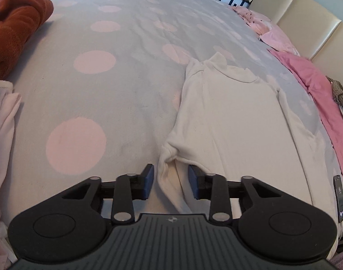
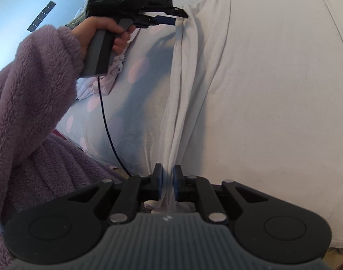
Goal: Fold clothes
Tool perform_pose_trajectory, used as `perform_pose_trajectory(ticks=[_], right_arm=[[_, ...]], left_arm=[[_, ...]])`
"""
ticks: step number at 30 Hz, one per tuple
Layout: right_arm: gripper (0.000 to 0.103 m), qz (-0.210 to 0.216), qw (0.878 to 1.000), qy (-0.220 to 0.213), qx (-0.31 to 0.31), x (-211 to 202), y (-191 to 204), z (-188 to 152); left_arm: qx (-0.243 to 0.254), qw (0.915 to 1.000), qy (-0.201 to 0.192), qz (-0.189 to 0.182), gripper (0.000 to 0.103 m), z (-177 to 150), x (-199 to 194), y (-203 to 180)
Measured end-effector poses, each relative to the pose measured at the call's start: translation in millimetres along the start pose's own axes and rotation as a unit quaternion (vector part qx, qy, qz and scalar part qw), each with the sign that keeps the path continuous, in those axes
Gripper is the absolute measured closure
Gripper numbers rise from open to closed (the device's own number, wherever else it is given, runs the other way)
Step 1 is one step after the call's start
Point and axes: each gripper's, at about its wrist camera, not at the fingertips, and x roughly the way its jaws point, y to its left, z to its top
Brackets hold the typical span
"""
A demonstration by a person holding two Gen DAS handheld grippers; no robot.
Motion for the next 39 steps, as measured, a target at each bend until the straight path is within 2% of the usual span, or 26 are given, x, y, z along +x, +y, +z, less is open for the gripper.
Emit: perform_pose_trajectory(ticks=[4,9,12,14,21,27,29,33,35,37,39], right_arm=[[0.092,0.028,1.0,-0.008,-0.002,-5,3,-4],[0.092,0.064,0.998,-0.019,0.002,-16,8,-9],[0.092,0.051,0.998,-0.025,0.01,-31,6,-15],[0.092,0.047,0.998,-0.032,0.024,-43,-1,-19],[0.092,0.016,0.997,-0.03,0.073,-59,-31,-31],[0.092,-0.012,0.992,-0.016,0.124,-54,-66,-41],[0.092,-0.014,0.99,-0.014,0.141,-52,-76,-44],[0.091,-0.031,0.988,-0.001,0.149,-47,-88,-50],[0.087,-0.033,0.987,0.008,0.156,-45,-91,-53],[0.087,-0.035,0.987,0.012,0.155,-45,-89,-53],[0.083,-0.052,0.988,0.013,0.144,-47,-91,-43]], left_arm=[[-0.01,0.9996,-0.022,-0.014,0.099,11,-14,-3],[0.008,0.9986,-0.043,-0.031,0.099,28,-29,-34],[0.025,0.9978,-0.047,-0.039,0.099,35,-26,-62],[0.058,0.9966,-0.046,-0.036,0.099,38,-19,-86],[0.133,0.9908,-0.009,-0.027,0.099,37,35,-155],[0.178,0.9837,0.027,-0.003,0.099,29,82,-187],[0.178,0.9833,0.037,0.0,0.098,27,91,-190],[0.174,0.9834,0.052,0.005,0.088,26,103,-195],[0.161,0.9858,0.047,-0.004,0.078,28,99,-194],[0.152,0.9876,0.036,-0.008,0.056,29,92,-194],[0.15,0.9884,0.018,-0.005,0.054,31,78,-194]])
